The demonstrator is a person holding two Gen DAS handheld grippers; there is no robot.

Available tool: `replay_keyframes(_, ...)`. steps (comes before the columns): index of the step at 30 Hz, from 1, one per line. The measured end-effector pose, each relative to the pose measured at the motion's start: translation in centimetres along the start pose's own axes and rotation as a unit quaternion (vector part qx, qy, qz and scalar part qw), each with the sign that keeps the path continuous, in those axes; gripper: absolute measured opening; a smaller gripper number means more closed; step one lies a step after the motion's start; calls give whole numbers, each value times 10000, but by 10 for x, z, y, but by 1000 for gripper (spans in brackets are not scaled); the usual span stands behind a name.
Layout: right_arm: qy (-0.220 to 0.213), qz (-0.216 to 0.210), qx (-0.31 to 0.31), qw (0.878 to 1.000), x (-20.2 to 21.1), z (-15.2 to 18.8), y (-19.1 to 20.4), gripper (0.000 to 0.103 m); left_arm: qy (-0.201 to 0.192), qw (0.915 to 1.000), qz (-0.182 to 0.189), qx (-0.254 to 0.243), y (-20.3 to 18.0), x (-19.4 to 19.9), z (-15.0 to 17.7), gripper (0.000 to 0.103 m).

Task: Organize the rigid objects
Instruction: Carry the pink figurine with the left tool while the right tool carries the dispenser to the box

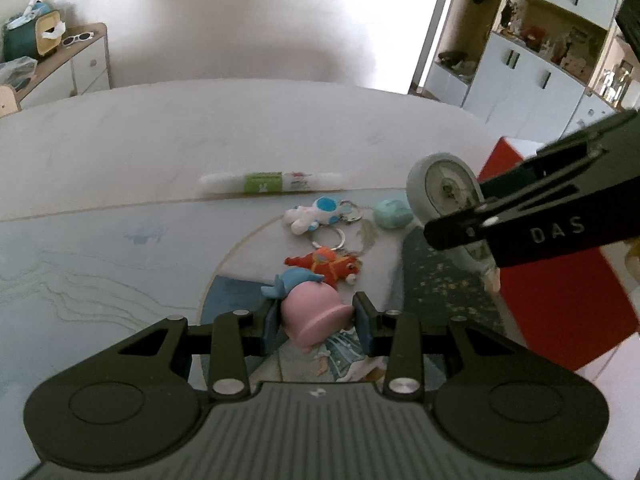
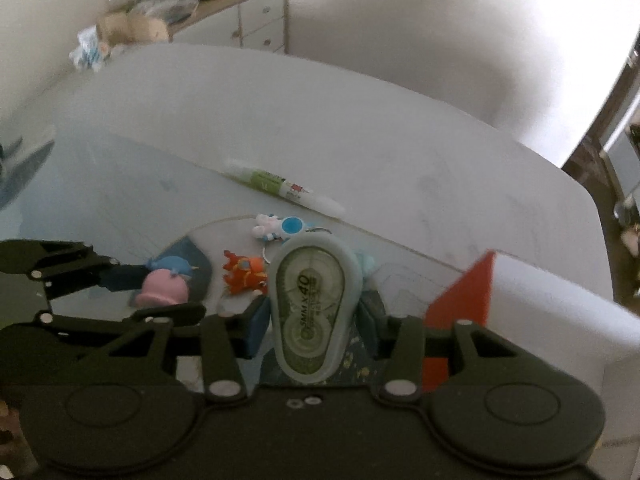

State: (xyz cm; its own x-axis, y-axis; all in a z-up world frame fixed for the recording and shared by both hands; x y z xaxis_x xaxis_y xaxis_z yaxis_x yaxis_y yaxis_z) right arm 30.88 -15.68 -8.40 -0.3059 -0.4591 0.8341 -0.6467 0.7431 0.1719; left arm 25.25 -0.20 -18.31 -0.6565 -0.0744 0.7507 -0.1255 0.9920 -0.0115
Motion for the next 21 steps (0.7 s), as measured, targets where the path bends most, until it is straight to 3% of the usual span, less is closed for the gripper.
replay_keyframes(7,-464,-154,-403,9980,41,12,-1,46,-152,9997,195,-43,-11,31,-11,38)
replay_keyframes(12,-659,-205,-608,9958,43,22,-10,46,-144,9992,372,-61,-22,49,-16,38)
replay_keyframes(21,-991,-214,-725,9922,82,40,-39,46,-267,9985,428,-199,-57,77,-30,38)
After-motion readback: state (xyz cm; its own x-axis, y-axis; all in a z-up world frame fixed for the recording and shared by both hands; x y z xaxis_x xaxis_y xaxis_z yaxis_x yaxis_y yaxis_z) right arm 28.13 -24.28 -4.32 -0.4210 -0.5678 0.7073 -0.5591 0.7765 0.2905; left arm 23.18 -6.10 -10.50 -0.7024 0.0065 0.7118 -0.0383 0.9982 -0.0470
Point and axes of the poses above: each gripper's, at about its wrist camera, not at the fingertips, and x roughly against the way its jaws point, y to its left, z to its underside, the point moved 5 cm from there along -x, roughly the way its jaws point, and after that the axes turned 12 degrees about -z, right-handed, at the moved point
